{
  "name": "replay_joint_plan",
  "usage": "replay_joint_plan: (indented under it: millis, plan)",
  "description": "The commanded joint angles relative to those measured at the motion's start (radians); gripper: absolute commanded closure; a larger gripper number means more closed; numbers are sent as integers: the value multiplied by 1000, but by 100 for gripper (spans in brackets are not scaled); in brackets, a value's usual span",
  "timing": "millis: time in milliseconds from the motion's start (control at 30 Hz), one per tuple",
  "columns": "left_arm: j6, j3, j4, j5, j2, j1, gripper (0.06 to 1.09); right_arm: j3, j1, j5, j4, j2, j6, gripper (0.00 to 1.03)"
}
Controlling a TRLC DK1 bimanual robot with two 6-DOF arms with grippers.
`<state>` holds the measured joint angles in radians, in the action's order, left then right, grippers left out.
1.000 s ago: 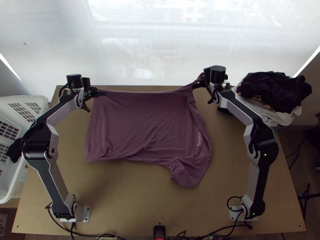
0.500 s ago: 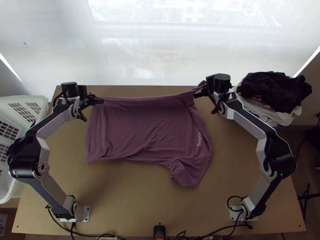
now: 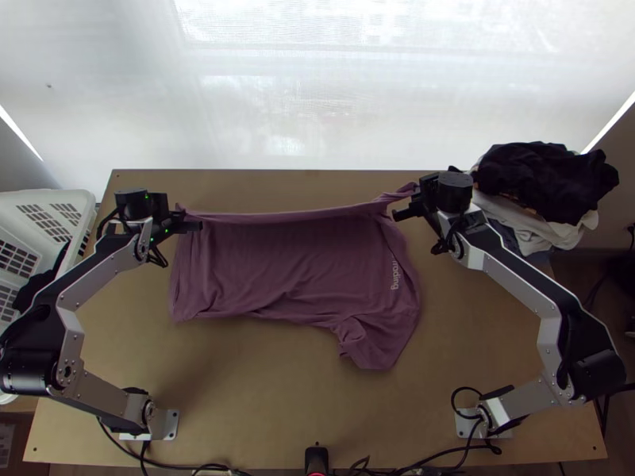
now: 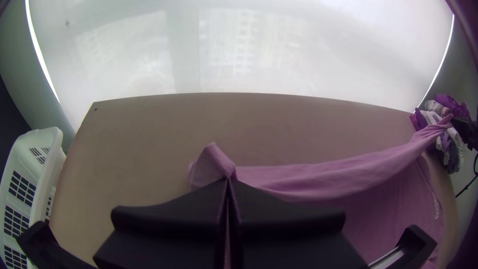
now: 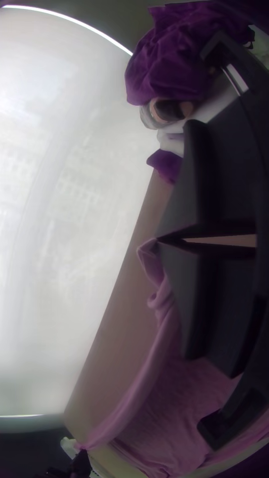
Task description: Fold the t-shirt
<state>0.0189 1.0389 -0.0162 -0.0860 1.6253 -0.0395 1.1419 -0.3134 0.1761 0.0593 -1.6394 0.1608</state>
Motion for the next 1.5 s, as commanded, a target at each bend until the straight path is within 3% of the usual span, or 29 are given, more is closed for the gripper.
replay_joint_plan:
  millis: [0, 1033, 1067, 1133, 1200, 1233, 1267, 1300, 1467]
  plan:
    - [4, -99, 1, -3, -73, 0, 105, -125, -30, 0, 1, 101, -7, 100]
    - [9, -297, 56, -3, -111, 21, 105, -360, -70, 2, 19, 173, -18, 100]
    - [9, -303, 59, -3, -110, 21, 104, -363, -69, 2, 19, 173, -17, 94]
    - [9, -313, 58, -3, -110, 21, 85, -364, -69, 2, 19, 171, -15, 61]
    - [7, -313, 45, -3, -114, 21, 49, -361, -69, 2, 19, 173, -17, 21]
    - [7, -310, 33, -6, -119, 21, 29, -358, -70, 2, 17, 174, -18, 10]
    - [10, -304, 4, -12, -127, 21, 19, -355, -70, 2, 13, 181, -18, 5]
    - [10, -298, -24, -27, -143, 21, 16, -352, -70, 0, 11, 187, -17, 5]
    - [44, -280, -199, -72, -275, 3, 15, -332, -70, 0, -26, 242, -18, 5]
